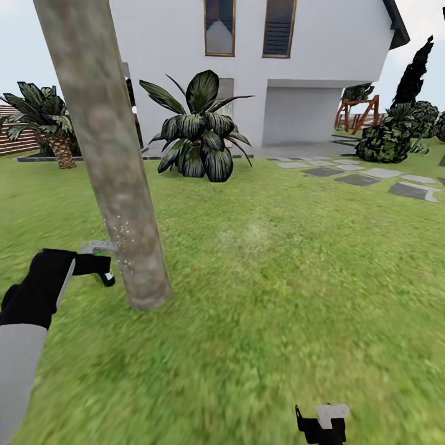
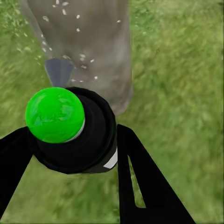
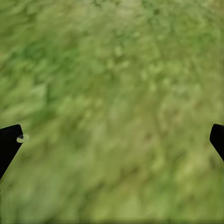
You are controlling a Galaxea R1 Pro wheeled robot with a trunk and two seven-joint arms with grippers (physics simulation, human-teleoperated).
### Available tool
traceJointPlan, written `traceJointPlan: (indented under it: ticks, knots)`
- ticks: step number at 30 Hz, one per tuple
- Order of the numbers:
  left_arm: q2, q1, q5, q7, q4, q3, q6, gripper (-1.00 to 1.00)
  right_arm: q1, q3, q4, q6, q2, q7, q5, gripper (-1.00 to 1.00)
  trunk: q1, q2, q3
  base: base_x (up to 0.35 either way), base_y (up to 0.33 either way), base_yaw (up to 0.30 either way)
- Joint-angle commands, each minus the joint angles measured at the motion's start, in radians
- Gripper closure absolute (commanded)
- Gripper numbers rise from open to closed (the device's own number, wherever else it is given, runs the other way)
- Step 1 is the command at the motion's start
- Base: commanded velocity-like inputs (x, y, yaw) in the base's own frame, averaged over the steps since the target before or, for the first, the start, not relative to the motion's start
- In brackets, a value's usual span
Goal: In the garden, pick up the pesticide atomizer on the floor and spray pesticide onto both trees until each tree trunk is fully covered.
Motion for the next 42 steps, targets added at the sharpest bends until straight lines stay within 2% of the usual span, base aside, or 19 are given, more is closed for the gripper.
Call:
traceJointPlan:
  ticks: [1,3,9,37,40,42]
  knots:
    - [-0.016,-0.002,-0.013,-0.001,-0.001,-0.002,-0.002,1.0,0.0,0.0,0.0,0.0,0.0,0.0,0.0,-1.0,0.0,0.0,0.0,0.0,0.0,0.0]
    - [-0.024,-0.003,-0.015,-0.002,-0.001,-0.003,-0.002,1.0,0.0,0.0,0.0,0.0,0.0,0.0,0.0,-1.0,0.0,0.0,0.0,0.0,0.0,0.0]
    - [-0.013,0.005,-0.02,-0.003,-0.014,-0.001,-0.002,1.0,0.0,0.001,0.0,0.0,0.0,0.0,0.0,-1.0,0.0,0.0,0.0,0.005,-0.056,0.0]
    - [-0.01,0.013,-0.027,0.006,-0.012,0.005,-0.003,1.0,0.0,0.001,0.0,0.0,0.001,0.0,-0.001,-1.0,0.0,0.0,0.0,0.021,-0.268,0.0]
    - [0.002,0.014,-0.031,0.008,-0.005,0.008,-0.004,1.0,0.0,0.001,0.0,-0.001,0.002,0.0,-0.002,-1.0,0.0,0.0,0.0,0.0,-0.273,0.11]
    - [0.03,0.014,-0.033,0.008,0.002,0.021,-0.005,1.0,0.0,0.001,0.0,-0.001,0.002,0.0,-0.002,-1.0,0.0,0.0,0.0,0.023,-0.273,0.24]
